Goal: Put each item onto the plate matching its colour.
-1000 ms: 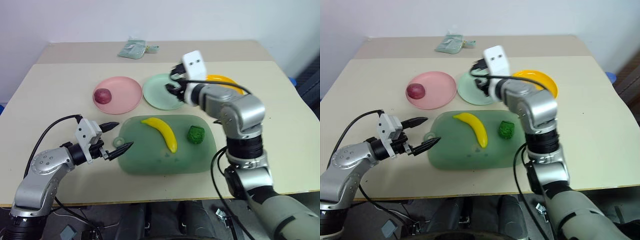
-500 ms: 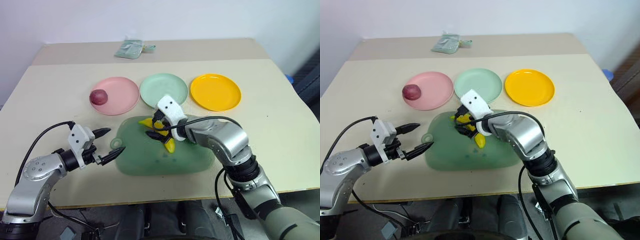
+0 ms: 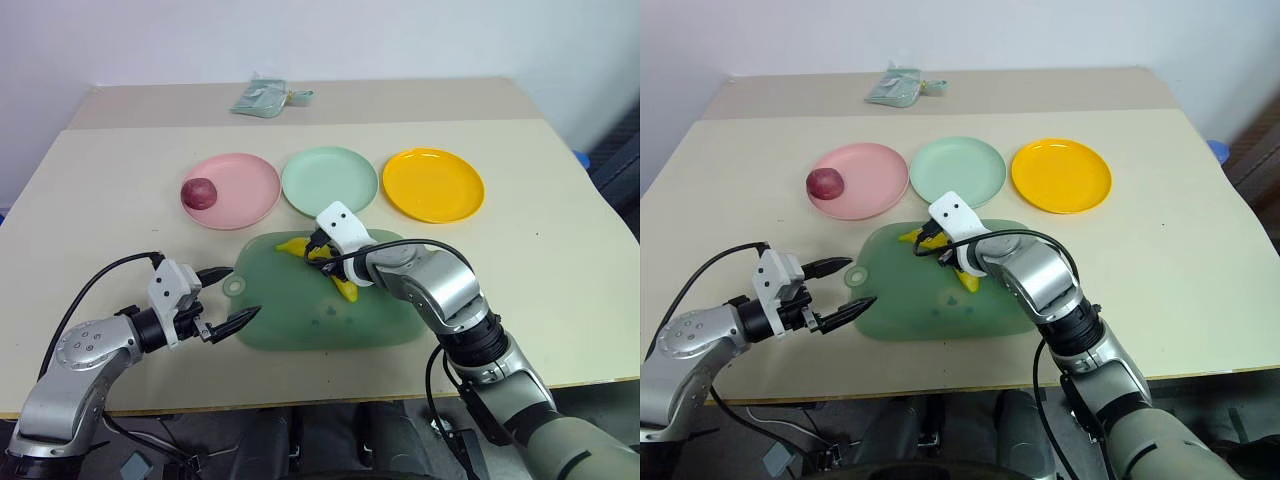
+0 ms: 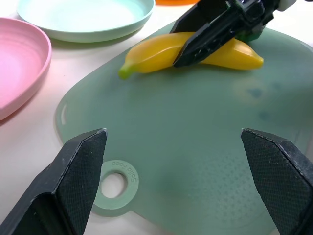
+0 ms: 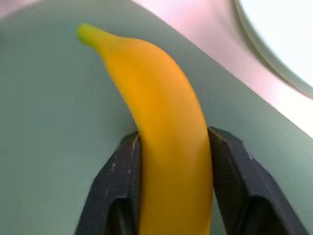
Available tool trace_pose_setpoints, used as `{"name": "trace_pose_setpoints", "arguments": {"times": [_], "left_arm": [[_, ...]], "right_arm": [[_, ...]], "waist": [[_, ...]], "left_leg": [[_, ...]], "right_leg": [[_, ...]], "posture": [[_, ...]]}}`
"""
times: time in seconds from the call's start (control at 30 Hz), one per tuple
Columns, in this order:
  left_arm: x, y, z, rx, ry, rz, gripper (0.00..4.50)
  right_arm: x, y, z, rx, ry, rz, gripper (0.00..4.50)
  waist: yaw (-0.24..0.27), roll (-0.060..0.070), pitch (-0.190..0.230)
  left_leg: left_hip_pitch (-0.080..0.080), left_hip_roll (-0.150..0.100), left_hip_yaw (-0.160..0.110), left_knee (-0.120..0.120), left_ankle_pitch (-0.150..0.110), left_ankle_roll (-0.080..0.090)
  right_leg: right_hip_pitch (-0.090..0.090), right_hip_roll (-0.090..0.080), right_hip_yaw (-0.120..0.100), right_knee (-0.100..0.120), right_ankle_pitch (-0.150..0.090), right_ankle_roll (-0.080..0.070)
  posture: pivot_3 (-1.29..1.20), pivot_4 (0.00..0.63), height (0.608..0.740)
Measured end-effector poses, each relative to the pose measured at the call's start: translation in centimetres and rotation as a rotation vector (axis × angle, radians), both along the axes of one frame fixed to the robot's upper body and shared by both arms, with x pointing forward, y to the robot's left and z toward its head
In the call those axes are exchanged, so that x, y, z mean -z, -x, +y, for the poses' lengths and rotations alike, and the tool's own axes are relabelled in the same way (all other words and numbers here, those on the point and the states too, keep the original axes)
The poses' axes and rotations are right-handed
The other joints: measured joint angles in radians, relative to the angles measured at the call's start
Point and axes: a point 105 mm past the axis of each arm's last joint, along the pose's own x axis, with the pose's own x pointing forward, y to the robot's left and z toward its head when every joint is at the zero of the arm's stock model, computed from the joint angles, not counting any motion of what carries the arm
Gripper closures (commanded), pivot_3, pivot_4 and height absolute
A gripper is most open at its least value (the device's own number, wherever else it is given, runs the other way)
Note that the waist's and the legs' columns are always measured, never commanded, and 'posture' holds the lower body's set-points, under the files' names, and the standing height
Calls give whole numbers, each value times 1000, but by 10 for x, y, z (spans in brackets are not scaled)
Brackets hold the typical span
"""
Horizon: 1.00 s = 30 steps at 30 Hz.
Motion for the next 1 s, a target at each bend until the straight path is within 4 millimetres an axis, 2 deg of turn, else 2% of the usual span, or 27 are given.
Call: {"name": "trace_pose_setpoints", "arguments": {"times": [0.1,0.2,0.3,0.37,0.4,0.43,0.5,0.63,0.7,0.8,0.9,1.0], "left_arm": [[-1,-1,-1,3,1,-5,0],[-3,-2,-2,5,4,-8,0],[-5,-3,-4,9,10,-10,0],[-11,-5,-10,22,26,-35,0],[-14,-5,-12,27,37,-42,0],[-16,-5,-15,32,51,-46,0],[-18,-6,-22,48,83,-46,0],[-22,-3,-44,111,131,-43,0],[-23,-2,-53,142,142,-37,0],[-26,-1,-61,170,149,-50,0],[-26,0,-66,185,148,-40,0],[-26,0,-67,179,148,-40,0]], "right_arm": [[-2,1,3,-8,-13,-1,3187],[-17,2,8,-40,-65,-40,3187],[-58,-10,7,-41,-139,-162,3187],[-93,-24,-6,12,-171,-274,3187],[-102,-31,-14,48,-172,-311,3187],[-110,-43,-29,109,-157,-346,3187],[-108,-67,-67,261,-115,-354,3187],[-81,-102,-156,548,-9,-298,3187],[-61,-110,-182,608,29,-259,3187],[-42,-117,-189,606,33,-222,1694],[-46,-123,-187,574,19,-253,184],[-61,-127,-180,527,4,-320,80]], "waist": [[0,0,0],[-1,0,0],[1,0,0],[5,0,0],[6,0,0],[6,-1,0],[6,-1,0],[3,-1,0],[-5,0,0],[-26,2,1],[-28,2,2],[-24,2,2]], "left_leg": [[0,0,0,0,0,0],[0,0,0,0,0,0],[0,0,0,0,0,0],[0,0,0,0,0,0],[0,0,-1,0,0,0],[0,-1,-1,0,0,0],[0,-1,-1,0,0,0],[0,-1,0,-1,0,0],[0,0,1,-2,0,0],[1,2,2,-3,1,-1],[0,2,2,-3,1,-1],[0,2,2,-2,1,-1]], "right_leg": [[0,0,0,0,0,0],[0,0,0,0,0,0],[0,0,0,0,0,0],[0,0,0,0,0,0],[1,0,0,0,0,0],[1,0,-1,0,0,0],[2,0,-1,0,0,0],[2,0,0,-1,0,0],[1,1,0,-2,0,0],[1,2,1,-2,0,0],[1,2,1,-2,0,0],[1,2,1,-2,0,0]], "posture": [[0,150,740],[0,150,740],[0,150,740],[0,150,740],[0,150,740],[0,150,740],[0,150,740],[0,150,740],[0,150,740],[0,150,740],[0,150,740],[0,150,740]]}}
